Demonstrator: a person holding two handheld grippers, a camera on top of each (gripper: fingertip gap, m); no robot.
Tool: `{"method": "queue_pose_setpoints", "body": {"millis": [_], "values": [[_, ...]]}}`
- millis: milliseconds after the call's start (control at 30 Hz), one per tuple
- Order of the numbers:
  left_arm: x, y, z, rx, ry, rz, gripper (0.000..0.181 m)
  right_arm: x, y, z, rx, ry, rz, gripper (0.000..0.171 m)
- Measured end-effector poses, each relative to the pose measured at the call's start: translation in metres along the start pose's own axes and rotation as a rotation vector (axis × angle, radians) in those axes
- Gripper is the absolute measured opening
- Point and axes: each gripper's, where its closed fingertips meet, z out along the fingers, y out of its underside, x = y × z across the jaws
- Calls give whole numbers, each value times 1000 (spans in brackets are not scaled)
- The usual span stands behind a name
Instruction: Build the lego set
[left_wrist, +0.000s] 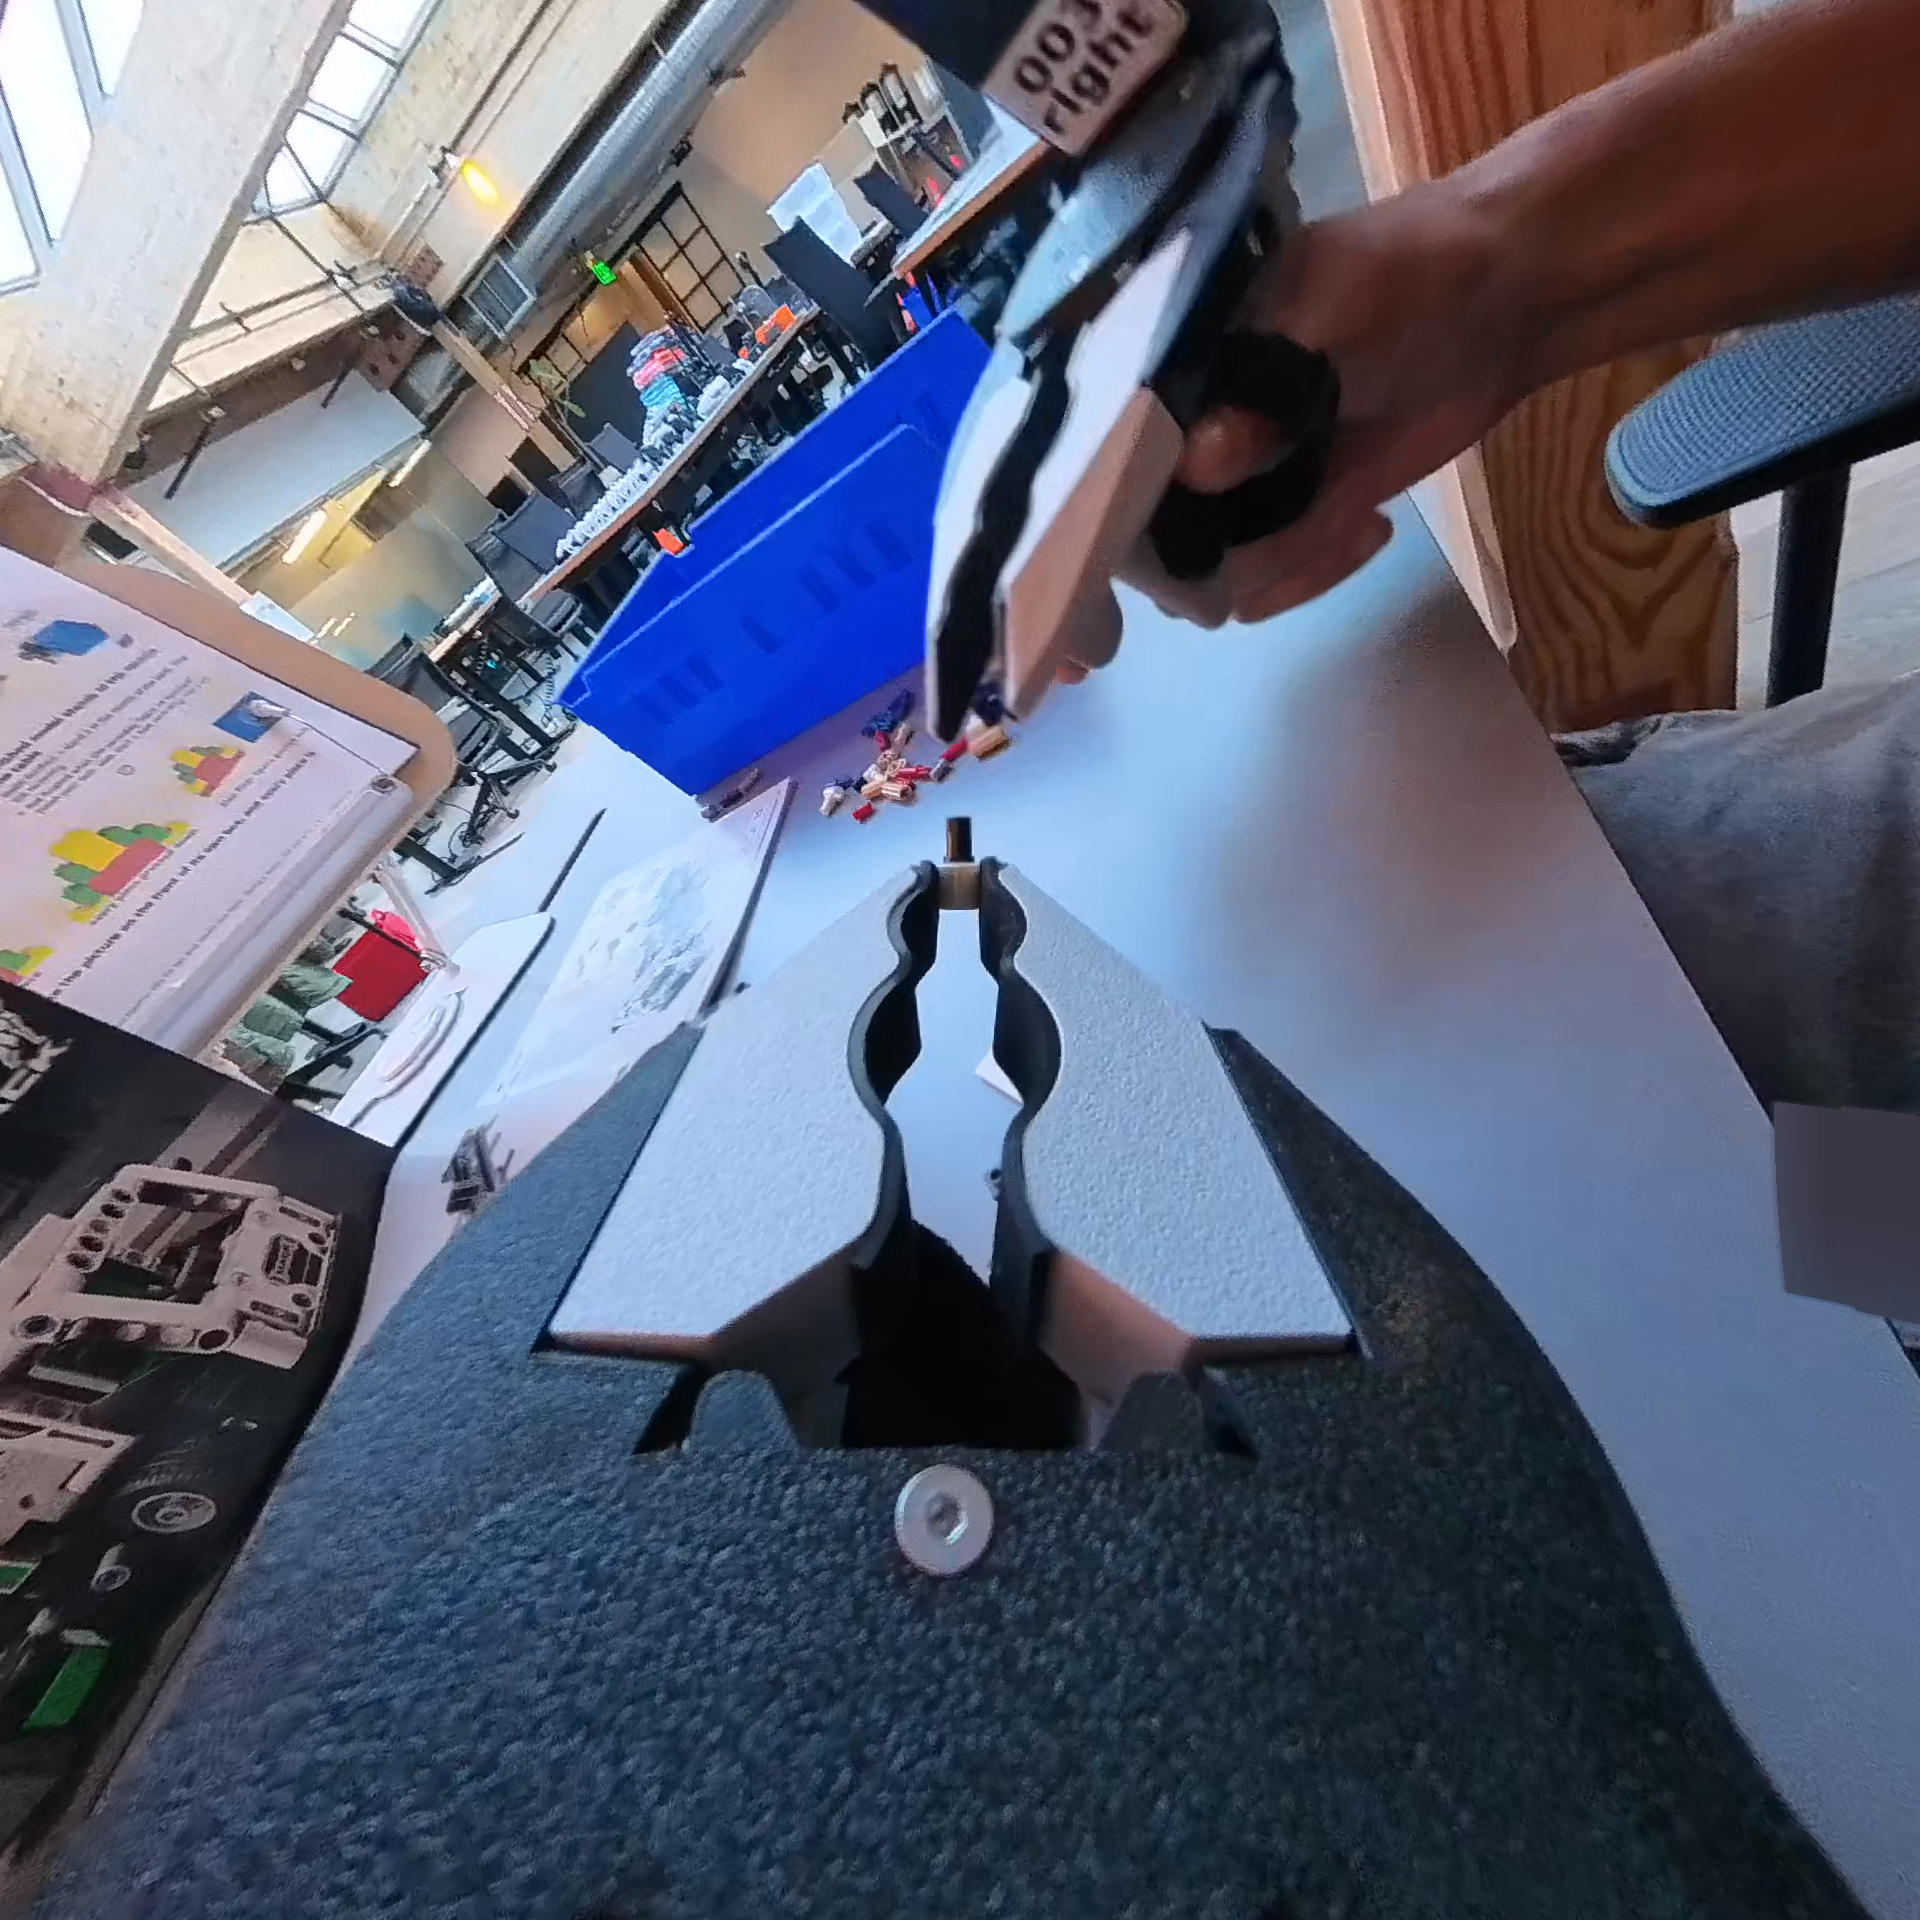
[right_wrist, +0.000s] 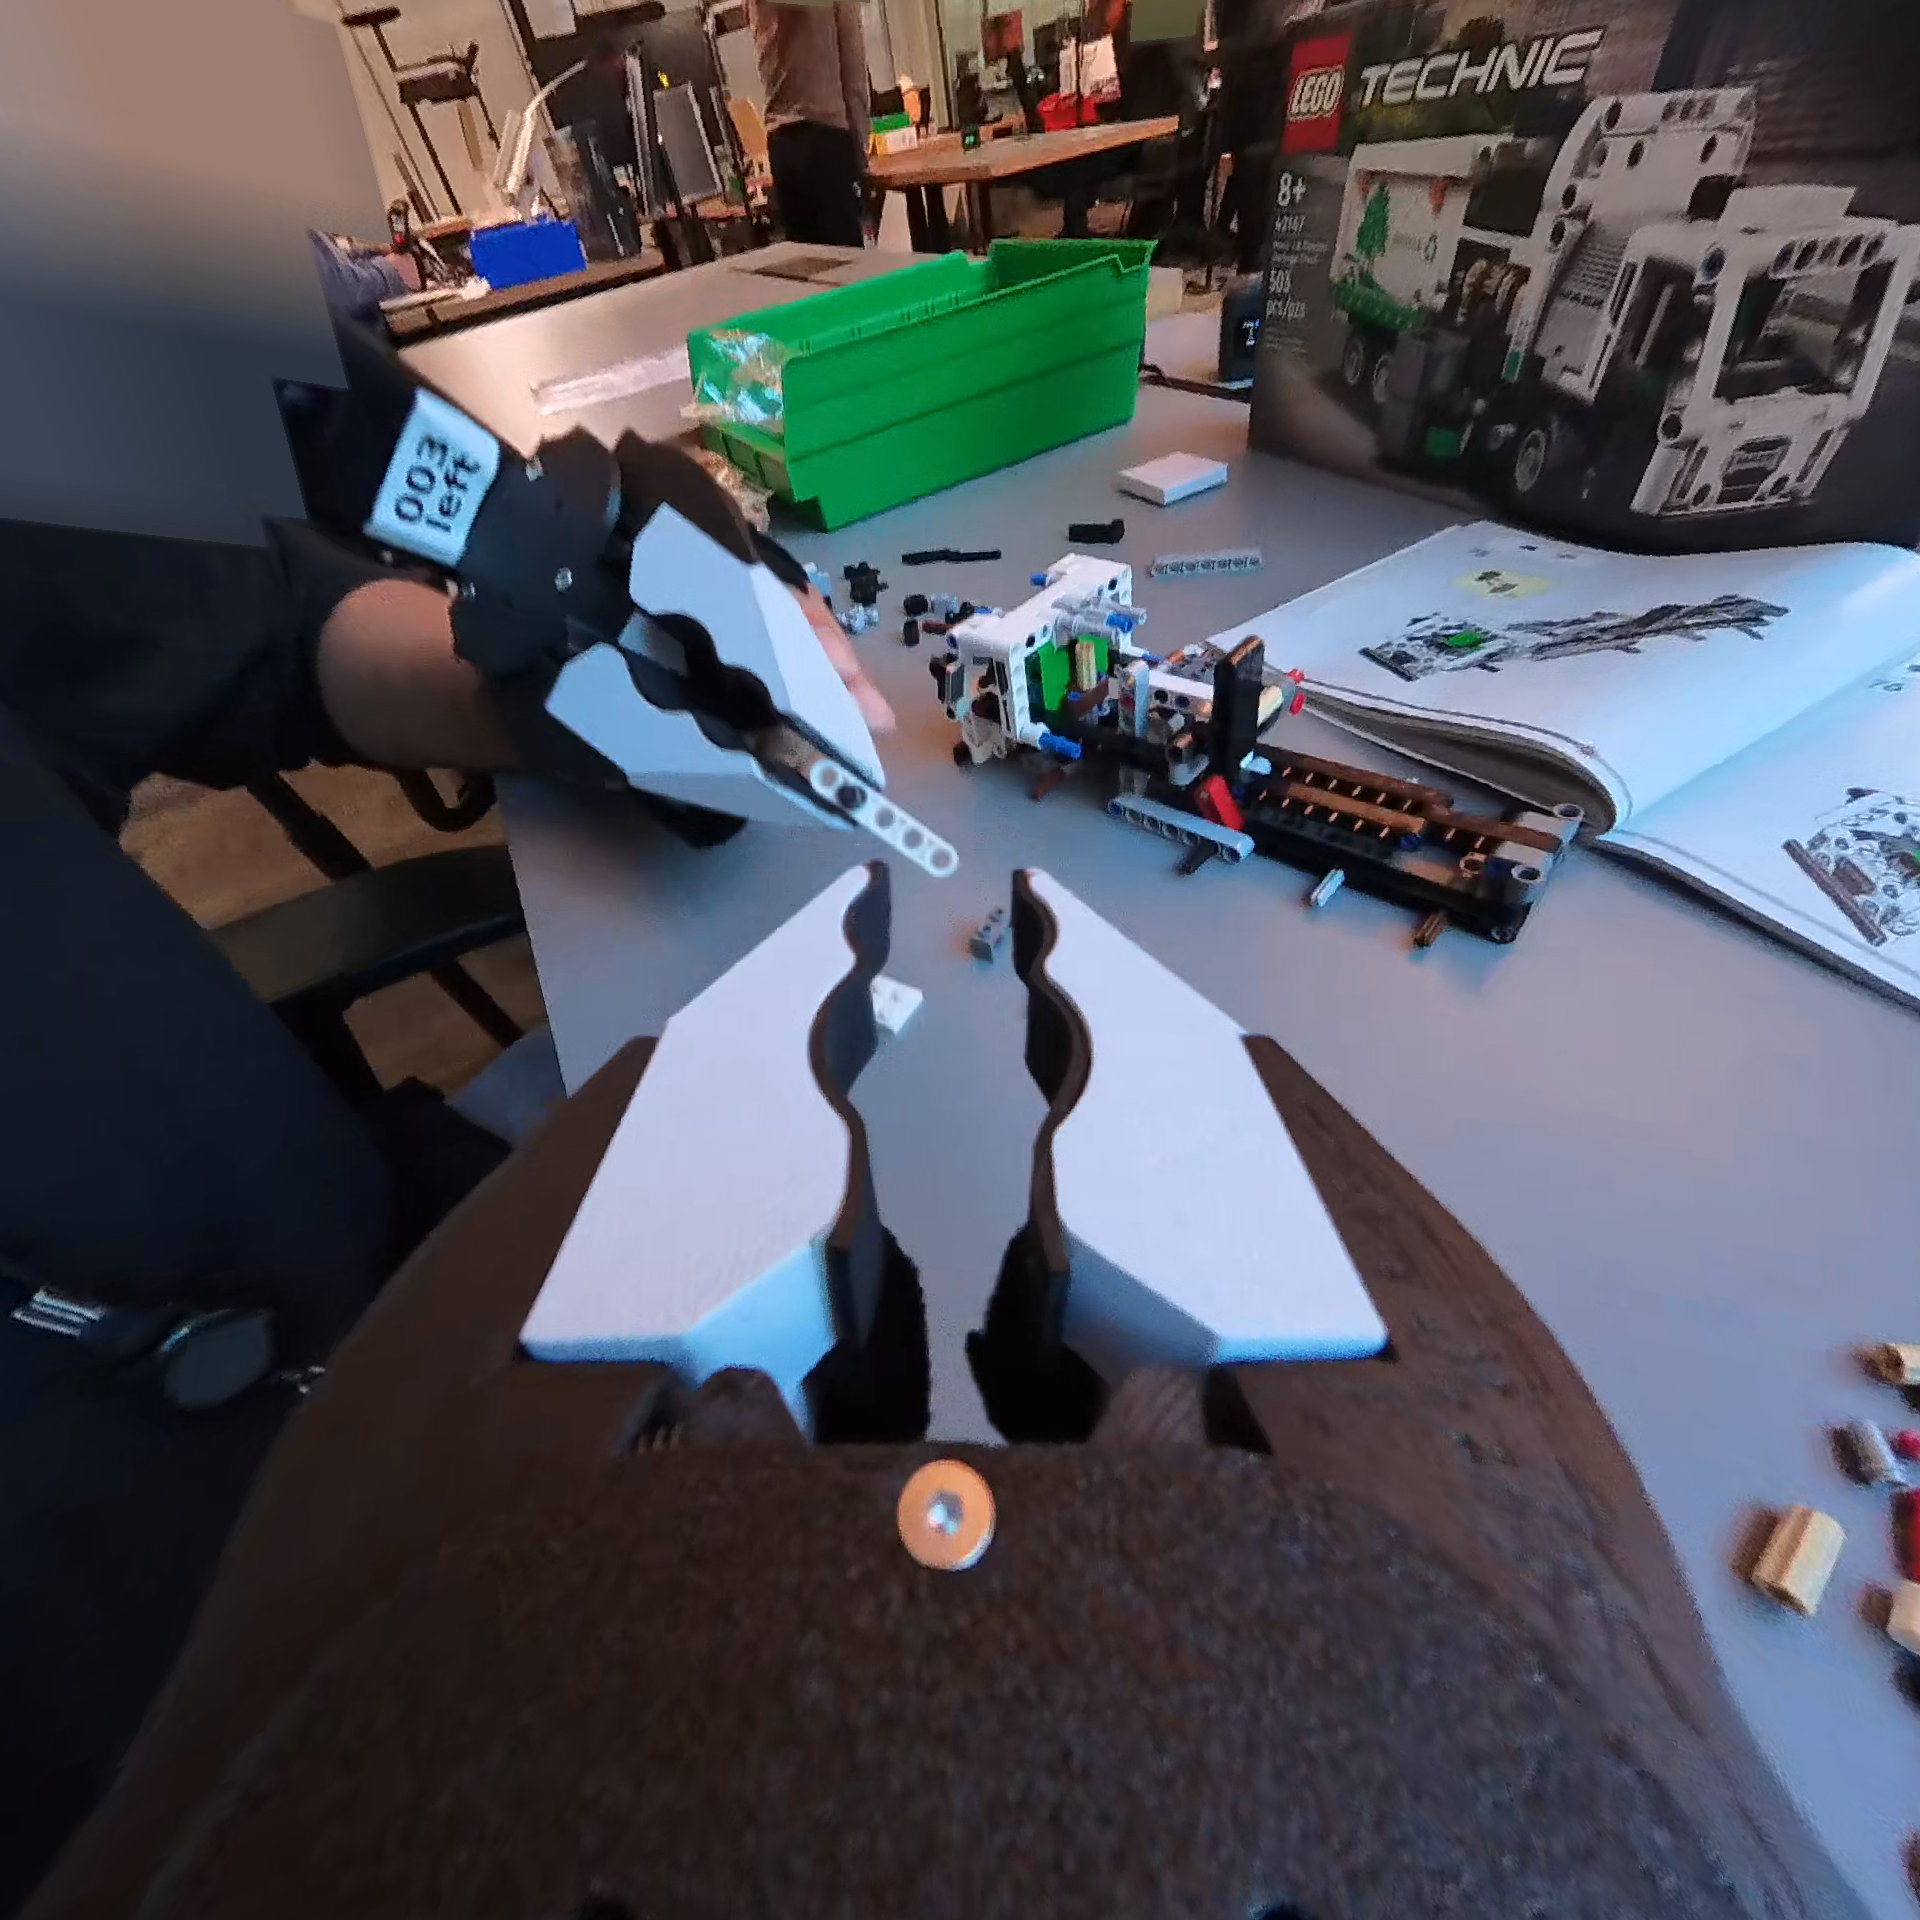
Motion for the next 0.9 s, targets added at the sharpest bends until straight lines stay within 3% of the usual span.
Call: {"method": "queue_pose_setpoints", "body": {"millis": [200, 367, 733, 767, 900], "values": [[1, -15, -2, 50, 41, -61, 6, 1, 32, -2, -179, 43, -201, 23], [0, -26, 0, 77, 81, -150, 6, 5, 31, 1, -245, 18, -341, 21], [-8, -26, 8, 118, 152, -384, 7, 4, 18, 17, -189, -113, -379, 11], [-9, -25, 9, 116, 155, -392, 7, 2, 17, 17, -182, -120, -388, 5], [-11, -25, 8, 117, 154, -385, 7, 1, 21, 19, -212, -128, -385, 8]]}}
